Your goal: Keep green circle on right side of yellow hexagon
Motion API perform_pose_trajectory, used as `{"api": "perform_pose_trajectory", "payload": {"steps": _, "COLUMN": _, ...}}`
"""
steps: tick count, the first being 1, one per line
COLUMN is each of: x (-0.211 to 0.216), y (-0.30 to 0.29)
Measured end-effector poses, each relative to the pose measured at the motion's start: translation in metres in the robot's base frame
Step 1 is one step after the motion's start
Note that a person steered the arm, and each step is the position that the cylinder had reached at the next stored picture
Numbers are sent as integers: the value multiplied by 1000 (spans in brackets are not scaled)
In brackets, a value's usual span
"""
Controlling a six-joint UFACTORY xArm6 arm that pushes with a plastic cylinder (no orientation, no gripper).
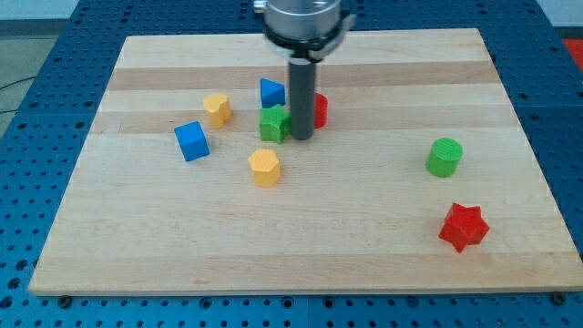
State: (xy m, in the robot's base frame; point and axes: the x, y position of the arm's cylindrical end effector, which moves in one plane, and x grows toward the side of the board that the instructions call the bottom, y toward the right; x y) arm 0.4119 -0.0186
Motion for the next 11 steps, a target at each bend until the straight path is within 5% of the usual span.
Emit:
{"api": "perform_pose_trajectory", "payload": {"steps": 4, "x": -23, "y": 48}}
{"api": "perform_pose_trajectory", "payload": {"steps": 6, "x": 17, "y": 219}}
{"api": "perform_pose_trajectory", "payload": {"steps": 7, "x": 25, "y": 260}}
{"api": "perform_pose_trajectory", "payload": {"steps": 8, "x": 69, "y": 170}}
{"api": "perform_pose_trajectory", "payload": {"steps": 9, "x": 27, "y": 93}}
{"api": "perform_pose_trajectory", "payload": {"steps": 11, "x": 102, "y": 128}}
